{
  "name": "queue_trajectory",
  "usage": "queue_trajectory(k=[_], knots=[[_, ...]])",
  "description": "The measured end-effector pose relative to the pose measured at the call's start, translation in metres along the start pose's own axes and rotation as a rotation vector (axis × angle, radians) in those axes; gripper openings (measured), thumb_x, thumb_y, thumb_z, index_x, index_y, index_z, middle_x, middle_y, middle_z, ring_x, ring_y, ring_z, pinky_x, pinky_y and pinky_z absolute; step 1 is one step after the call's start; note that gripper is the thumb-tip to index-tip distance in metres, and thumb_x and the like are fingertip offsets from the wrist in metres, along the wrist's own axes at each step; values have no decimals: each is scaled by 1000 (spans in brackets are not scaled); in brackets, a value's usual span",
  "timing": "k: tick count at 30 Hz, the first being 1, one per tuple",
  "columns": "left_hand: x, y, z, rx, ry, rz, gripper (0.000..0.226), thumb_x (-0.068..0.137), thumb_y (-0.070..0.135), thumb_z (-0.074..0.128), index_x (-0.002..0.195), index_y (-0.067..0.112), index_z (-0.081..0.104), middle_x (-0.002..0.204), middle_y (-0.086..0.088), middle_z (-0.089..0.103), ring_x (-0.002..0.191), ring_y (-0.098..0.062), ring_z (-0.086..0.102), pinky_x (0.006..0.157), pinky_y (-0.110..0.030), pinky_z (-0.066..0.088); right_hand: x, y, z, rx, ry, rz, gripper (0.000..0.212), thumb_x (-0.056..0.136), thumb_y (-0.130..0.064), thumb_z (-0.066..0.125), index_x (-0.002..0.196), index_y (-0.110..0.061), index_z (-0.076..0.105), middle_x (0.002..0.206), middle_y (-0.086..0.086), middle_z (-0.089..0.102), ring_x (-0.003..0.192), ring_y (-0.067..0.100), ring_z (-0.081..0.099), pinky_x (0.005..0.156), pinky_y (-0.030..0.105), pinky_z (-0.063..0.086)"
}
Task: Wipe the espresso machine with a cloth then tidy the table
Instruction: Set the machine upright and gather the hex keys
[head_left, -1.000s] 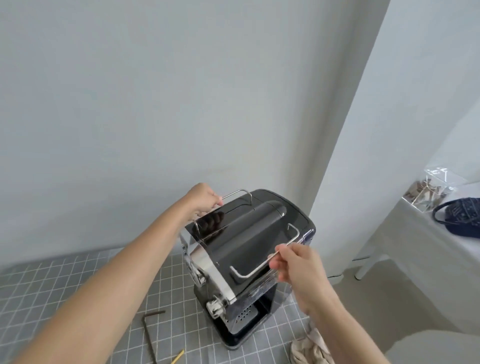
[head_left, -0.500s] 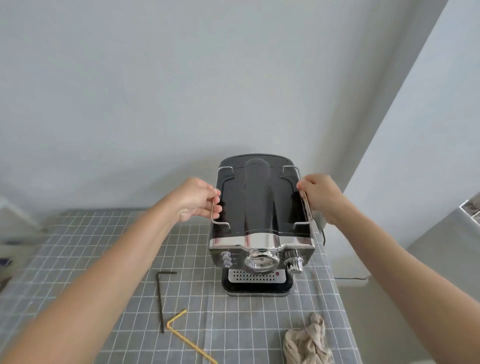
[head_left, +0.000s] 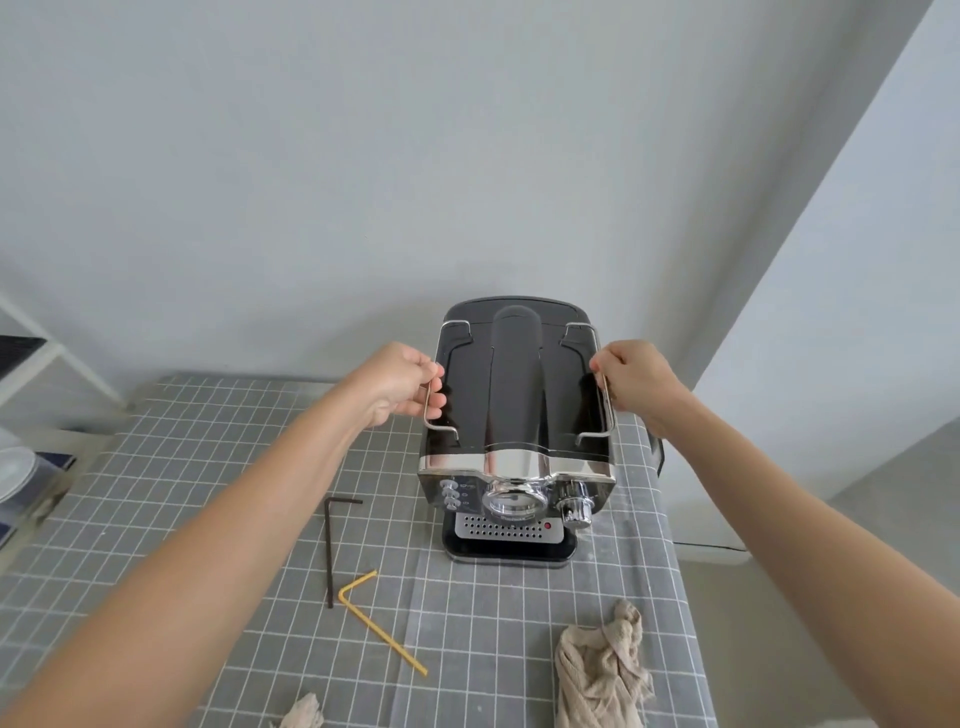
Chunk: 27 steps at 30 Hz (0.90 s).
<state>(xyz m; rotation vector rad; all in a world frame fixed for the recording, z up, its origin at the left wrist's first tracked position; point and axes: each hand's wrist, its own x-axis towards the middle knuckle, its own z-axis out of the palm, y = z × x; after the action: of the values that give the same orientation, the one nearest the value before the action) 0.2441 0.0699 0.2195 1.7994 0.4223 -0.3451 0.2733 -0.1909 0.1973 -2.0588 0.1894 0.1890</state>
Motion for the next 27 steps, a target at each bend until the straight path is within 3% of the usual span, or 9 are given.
queue_trajectory(k=[5, 9, 13, 16, 18, 21, 23, 24, 27], knots=[[-10, -3, -1, -17, 14, 36, 14, 99, 6, 46, 92, 2, 57, 76, -9, 55, 41, -6, 62, 42, -22, 54, -7, -1, -8, -171, -2, -79, 27, 95, -16, 48, 82, -4, 69, 62, 2, 60, 57, 22, 55, 53, 25, 41], [-29, -22, -14, 93, 160, 179, 16, 97, 12, 52, 110, 9, 59, 94, -5, 61, 70, -15, 66, 66, -31, 60, -40, 0, -14, -363, 248, -262, 28, 98, -27, 50, 112, -8, 65, 95, 4, 64, 90, 28, 62, 83, 32, 44], [-62, -107, -44, 427, 254, 323, 22, 95, 23, 54, 115, 15, 61, 102, 4, 65, 93, -15, 65, 83, -29, 50, -138, 24, 13, -93, 601, -691, 14, 98, -10, 52, 103, -5, 64, 88, 2, 54, 66, 17, 49, 63, 18, 40], [-86, -223, -51, 659, 209, 177, 40, 95, 28, 54, 132, 14, 52, 133, -5, 54, 120, -19, 54, 95, -27, 42, -204, 95, 69, -240, 253, -780, 14, 95, -12, 53, 98, -4, 63, 87, -1, 55, 71, 6, 51, 64, 15, 45], [-107, -299, -48, 758, 101, 23, 57, 93, 34, 56, 144, 21, 37, 155, -8, 25, 140, -24, 34, 108, -36, 36, -234, 157, 110, -494, -106, -726, 27, 92, -34, 56, 113, -17, 60, 107, -5, 54, 86, 8, 60, 69, 25, 57], [-133, -381, -44, 883, -15, 17, 64, 91, 42, 55, 148, 32, 27, 161, -1, -3, 147, -22, 17, 114, -40, 32, -266, 230, 151, -837, -522, -497, 64, 79, -63, 55, 139, -48, 37, 149, -3, 35, 133, 22, 46, 104, 46, 46], [-143, -407, -44, 912, 32, 100, 57, 92, 37, 56, 145, 34, 35, 161, 2, 4, 147, -23, 17, 113, -39, 35, -278, 254, 162, -842, -617, -316, 72, 81, -67, 49, 146, -53, 23, 161, -9, -1, 148, 16, 2, 117, 45, 23], [-144, -414, -46, 909, 63, 145, 51, 92, 30, 58, 141, 32, 44, 159, 1, 16, 146, -24, 22, 111, -38, 37, -284, 259, 166, -813, -614, -278, 70, 82, -64, 53, 146, -52, 25, 159, -11, -7, 147, 14, -5, 119, 44, 19], [-142, -424, -50, 811, 138, 293, 31, 85, 3, 66, 113, 16, 69, 132, -7, 58, 122, -28, 56, 96, -39, 52, -291, 262, 178, -765, -469, -263, 53, 76, -32, 80, 126, -36, 62, 151, 6, 40, 140, 22, 33, 105, 50, 46]])
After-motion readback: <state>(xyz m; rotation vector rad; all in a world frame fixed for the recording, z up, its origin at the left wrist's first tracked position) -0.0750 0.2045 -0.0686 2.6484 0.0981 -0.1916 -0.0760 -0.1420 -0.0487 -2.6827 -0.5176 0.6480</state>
